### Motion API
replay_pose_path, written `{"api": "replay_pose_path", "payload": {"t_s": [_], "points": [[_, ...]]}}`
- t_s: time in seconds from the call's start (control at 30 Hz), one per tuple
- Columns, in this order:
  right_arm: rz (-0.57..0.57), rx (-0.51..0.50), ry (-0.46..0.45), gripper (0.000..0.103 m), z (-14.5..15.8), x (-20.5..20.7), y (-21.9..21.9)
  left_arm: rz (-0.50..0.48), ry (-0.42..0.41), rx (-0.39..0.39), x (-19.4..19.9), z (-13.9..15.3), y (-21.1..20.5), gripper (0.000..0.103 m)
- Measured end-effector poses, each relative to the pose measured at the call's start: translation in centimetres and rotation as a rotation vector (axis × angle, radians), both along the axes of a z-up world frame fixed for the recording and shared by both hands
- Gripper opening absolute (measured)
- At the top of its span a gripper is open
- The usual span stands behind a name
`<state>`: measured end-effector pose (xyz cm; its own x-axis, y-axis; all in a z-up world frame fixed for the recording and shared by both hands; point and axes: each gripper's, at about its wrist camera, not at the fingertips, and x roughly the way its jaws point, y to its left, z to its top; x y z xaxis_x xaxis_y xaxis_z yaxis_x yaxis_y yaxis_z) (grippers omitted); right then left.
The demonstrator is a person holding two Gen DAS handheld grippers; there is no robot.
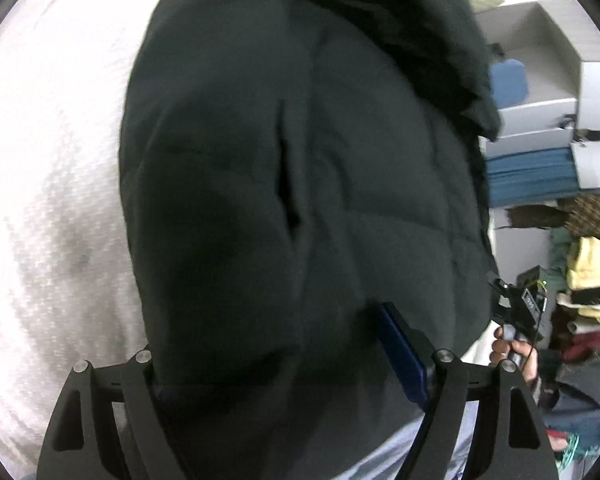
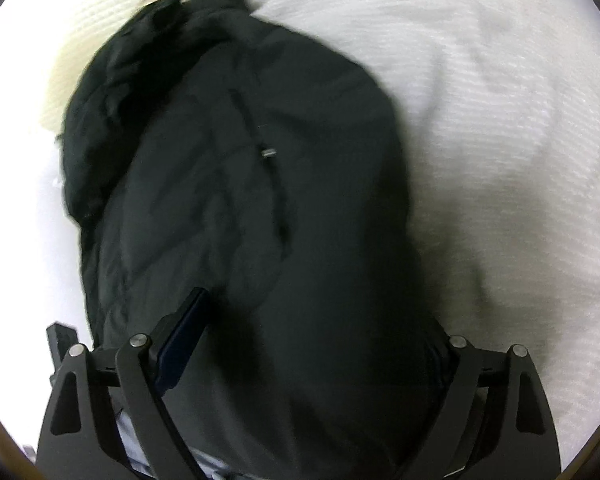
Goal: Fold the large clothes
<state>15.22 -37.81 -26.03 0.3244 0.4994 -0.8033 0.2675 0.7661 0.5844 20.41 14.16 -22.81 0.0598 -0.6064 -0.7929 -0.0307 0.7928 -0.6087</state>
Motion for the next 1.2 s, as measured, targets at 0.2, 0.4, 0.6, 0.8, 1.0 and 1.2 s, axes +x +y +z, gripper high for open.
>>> {"api": "replay_pose_path", "payload": {"t_s": [0.2,0.4,0.6,0.8,1.0,1.2], "points": [[0.079,-0.028,-0.124,0.066,2.9,-0.8,2.5,0.003,-0.057,-0.07,-0.2,1.4,0.0,0.059],[0.051,-0.015,-0.127,0.02,3.2,-1.3,1.5,0.078,-0.061,-0.097,0.3,1.1,-0.2,0.017],[0.019,0.037,-0.207,0.01,6.2,-2.9,-0.8,0.11,-0.177,-0.169,-0.3,5.2,1.2,0.01],[0.058,0.047,-0.299,0.008,11.2,-4.6,-1.3,0.138,-0.277,-0.27,-1.4,10.5,3.6,0.007],[0.061,0.088,-0.411,0.007,16.1,-7.8,-2.3,0.167,-0.339,-0.313,-3.7,14.6,7.0,0.006],[0.075,0.12,-0.524,0.007,19.3,-10.9,-3.3,0.158,-0.399,-0.32,-7.3,19.0,9.8,0.006]]}}
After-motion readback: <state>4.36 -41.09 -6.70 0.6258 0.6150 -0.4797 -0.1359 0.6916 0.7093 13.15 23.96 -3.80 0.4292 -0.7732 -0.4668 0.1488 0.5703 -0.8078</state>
